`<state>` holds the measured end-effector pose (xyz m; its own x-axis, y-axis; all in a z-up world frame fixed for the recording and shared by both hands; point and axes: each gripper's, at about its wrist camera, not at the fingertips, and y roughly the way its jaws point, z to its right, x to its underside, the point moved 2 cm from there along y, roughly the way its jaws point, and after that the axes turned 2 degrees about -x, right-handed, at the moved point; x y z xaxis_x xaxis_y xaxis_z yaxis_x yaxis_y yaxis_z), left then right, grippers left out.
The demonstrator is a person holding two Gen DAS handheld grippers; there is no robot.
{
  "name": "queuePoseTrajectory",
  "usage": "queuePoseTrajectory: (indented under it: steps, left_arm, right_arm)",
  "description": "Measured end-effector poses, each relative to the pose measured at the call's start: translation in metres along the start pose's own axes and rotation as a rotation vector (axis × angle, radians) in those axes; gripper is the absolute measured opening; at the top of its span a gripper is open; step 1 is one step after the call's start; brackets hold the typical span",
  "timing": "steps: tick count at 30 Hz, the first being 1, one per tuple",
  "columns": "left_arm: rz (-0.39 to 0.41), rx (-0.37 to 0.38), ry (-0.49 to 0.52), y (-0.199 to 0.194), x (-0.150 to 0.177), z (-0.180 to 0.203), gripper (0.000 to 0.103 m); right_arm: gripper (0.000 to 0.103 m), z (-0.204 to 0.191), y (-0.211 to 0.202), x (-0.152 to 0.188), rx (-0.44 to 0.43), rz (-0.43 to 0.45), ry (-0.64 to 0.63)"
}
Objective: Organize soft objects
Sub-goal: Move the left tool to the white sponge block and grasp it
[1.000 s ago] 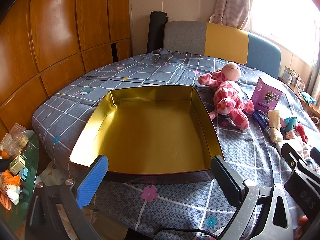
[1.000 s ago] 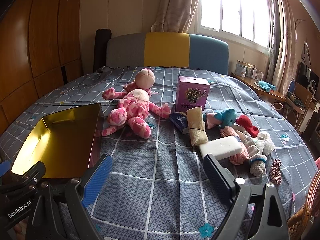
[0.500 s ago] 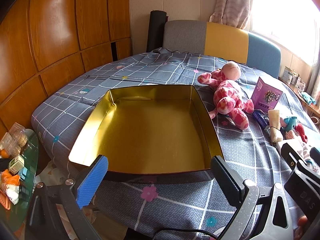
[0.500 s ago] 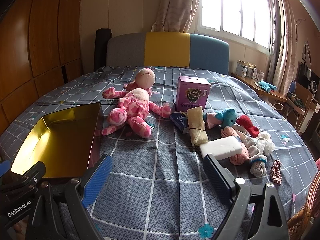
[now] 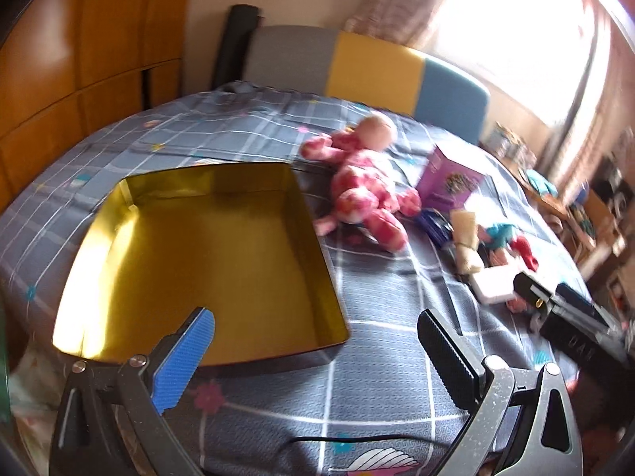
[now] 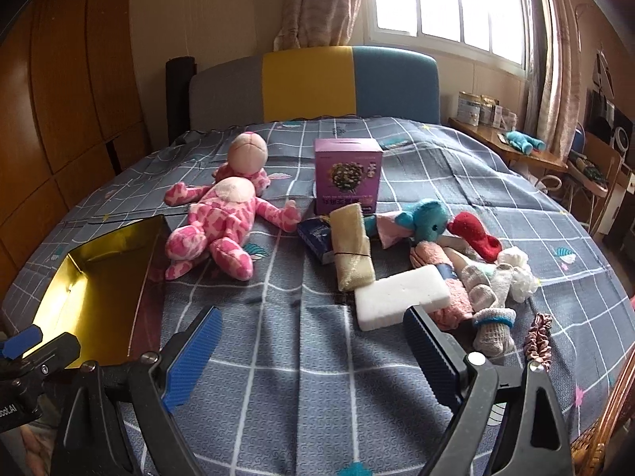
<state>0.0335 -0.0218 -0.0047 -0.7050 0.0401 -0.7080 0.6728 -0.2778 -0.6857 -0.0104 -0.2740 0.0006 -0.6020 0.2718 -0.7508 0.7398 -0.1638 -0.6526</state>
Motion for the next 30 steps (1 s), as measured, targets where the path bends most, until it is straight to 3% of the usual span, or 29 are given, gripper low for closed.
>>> queuePoseTrajectory:
  steps: [8, 18, 30]
  left_arm:
    - [-0.065, 0.117, 0.213, 0.024, -0.018, 0.058, 0.103]
    - [-0.137, 0.269, 0.334, 0.065, -0.026, 0.126, 0.103]
    - [-0.172, 0.286, 0.494, 0.099, -0.027, 0.188, 0.103]
  right_arm:
    - [0.094, 0.089, 0.001, -0.011, 0.088, -0.034, 0.141]
    - [0.094, 0.163, -0.002, -0.014, 0.112, -0.065, 0.273]
    - [0.094, 0.205, 0.001, -0.015, 0.078, -0.014, 0.337]
